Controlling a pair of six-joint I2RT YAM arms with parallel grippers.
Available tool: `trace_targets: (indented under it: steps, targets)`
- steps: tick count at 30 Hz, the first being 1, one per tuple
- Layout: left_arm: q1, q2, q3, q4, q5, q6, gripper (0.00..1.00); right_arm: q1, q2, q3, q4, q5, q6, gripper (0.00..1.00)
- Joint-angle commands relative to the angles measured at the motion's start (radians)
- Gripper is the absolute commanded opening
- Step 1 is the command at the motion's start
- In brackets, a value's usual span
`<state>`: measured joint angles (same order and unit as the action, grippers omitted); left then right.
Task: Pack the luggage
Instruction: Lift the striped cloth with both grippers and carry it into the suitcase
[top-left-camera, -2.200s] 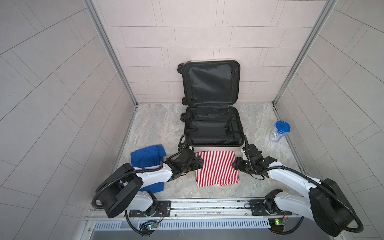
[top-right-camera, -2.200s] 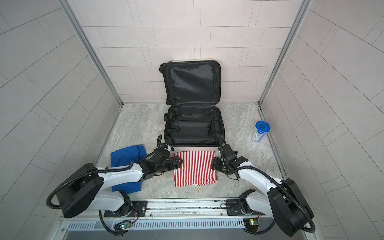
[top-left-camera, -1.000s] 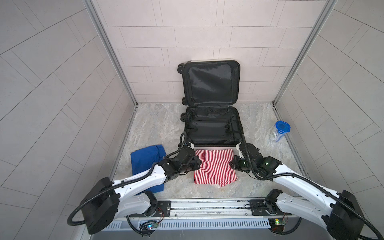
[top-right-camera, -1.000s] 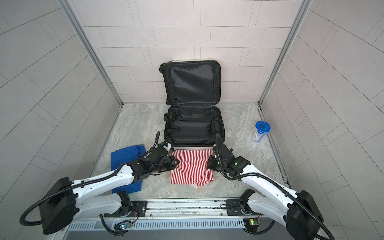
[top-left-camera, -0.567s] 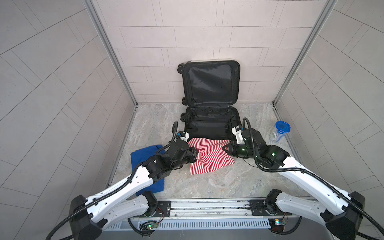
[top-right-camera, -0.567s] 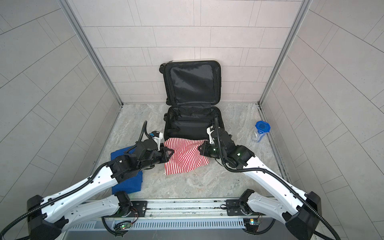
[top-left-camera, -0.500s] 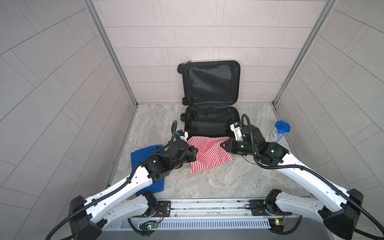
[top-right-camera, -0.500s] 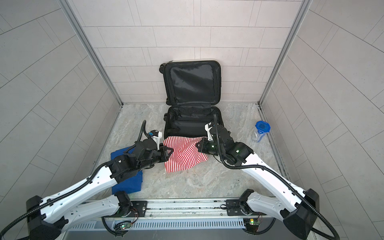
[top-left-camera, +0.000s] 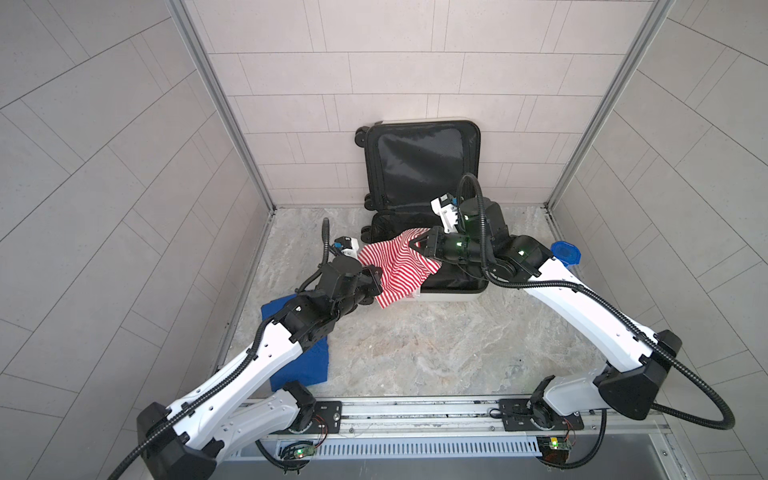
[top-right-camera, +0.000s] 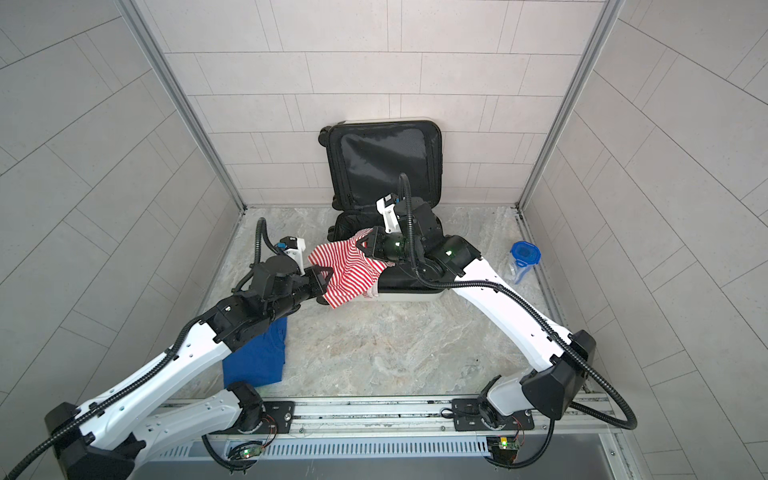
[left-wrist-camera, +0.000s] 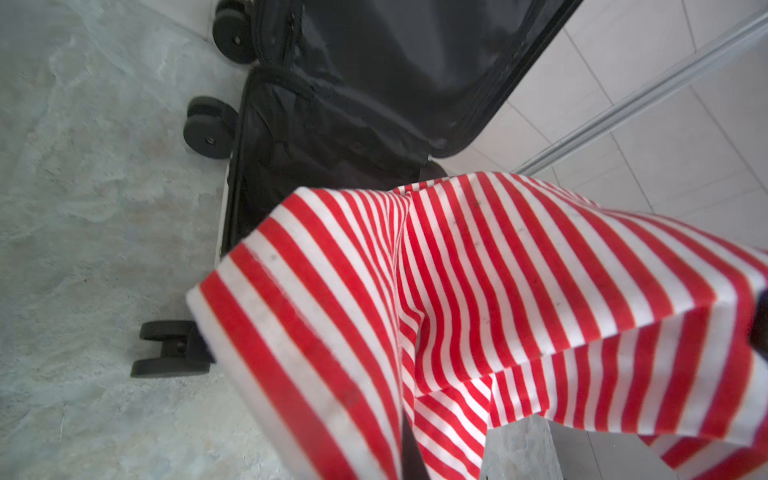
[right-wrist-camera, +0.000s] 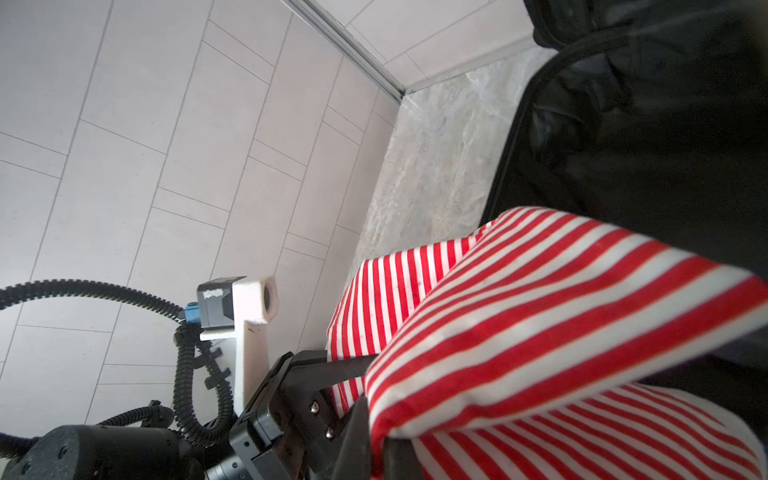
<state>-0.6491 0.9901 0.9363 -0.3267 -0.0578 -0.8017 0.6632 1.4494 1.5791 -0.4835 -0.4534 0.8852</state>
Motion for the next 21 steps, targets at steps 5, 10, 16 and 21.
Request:
trace_targets:
  steps: [5,10,16,21]
  targets:
    - [0.198,0.081,0.127,0.048,0.132,0.071,0.01,-0.009,0.133,0.215,0.004,-0.023,-0.048,0.0]
    - [0.285,0.189,0.211,0.068,0.209,0.142,0.01,-0.057,0.224,0.268,0.025,-0.049,-0.043,0.0]
    - [0.318,0.379,0.282,0.121,0.301,0.172,0.0,-0.147,0.335,0.22,0.071,-0.143,0.013,0.0]
    - [0.321,0.56,0.355,0.153,0.369,0.185,0.0,-0.216,0.379,0.114,0.099,-0.156,-0.008,0.0]
